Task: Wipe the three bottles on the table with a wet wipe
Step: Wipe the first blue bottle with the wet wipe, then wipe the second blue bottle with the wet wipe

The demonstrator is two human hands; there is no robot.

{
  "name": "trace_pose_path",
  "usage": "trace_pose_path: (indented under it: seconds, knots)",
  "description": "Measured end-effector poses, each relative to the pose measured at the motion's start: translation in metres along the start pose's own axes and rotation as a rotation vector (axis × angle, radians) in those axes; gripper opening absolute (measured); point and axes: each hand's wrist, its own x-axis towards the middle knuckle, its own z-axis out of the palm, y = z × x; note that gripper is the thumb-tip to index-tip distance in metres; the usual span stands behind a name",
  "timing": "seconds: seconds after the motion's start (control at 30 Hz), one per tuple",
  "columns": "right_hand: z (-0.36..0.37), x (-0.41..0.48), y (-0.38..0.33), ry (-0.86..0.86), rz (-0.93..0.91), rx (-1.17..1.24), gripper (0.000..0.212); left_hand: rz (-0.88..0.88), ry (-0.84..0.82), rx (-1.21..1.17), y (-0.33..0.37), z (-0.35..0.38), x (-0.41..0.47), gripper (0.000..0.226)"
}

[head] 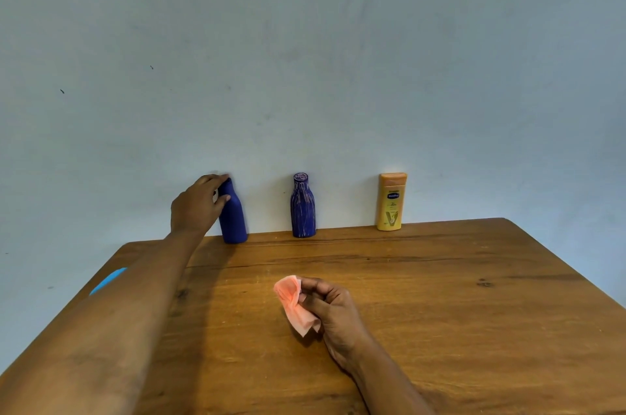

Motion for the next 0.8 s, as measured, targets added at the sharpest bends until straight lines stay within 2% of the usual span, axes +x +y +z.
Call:
trace_pose_path:
  seconds: [0.33,0.47,0.53,0.63,0.7,0.8]
  knots:
    - [0.0,-0.001,-0.001,0.004,-0.008,0.04,0.028,-0.008,0.018,-0.002,0.004,-0.01,-0.004,0.051]
    - [0.003,-0.002,0.0,0.075,-0.041,0.002,0.027,0.005,0.128,-0.058,0.028,-0.024,-0.007,0.048]
    - [0.004,-0.005,0.001,0.158,-0.112,-0.159,0.029,0.107,0.18,-0.092,0.054,-0.027,-0.009,0.041]
    - [-0.011,-0.014,-0.004,0.255,-0.378,-0.803,0.035,0.139,0.145,-0.202,0.098,-0.019,-0.005,0.036]
    - [-0.028,-0.016,-0.01,0.264,-0.545,-1.086,0.038,0.004,0.037,-0.254,0.125,-0.008,0.001,0.043]
    - [-0.047,-0.014,-0.011,0.339,-0.588,-1.153,0.04,-0.219,-0.141,-0.24,0.152,0.01,0.012,0.06]
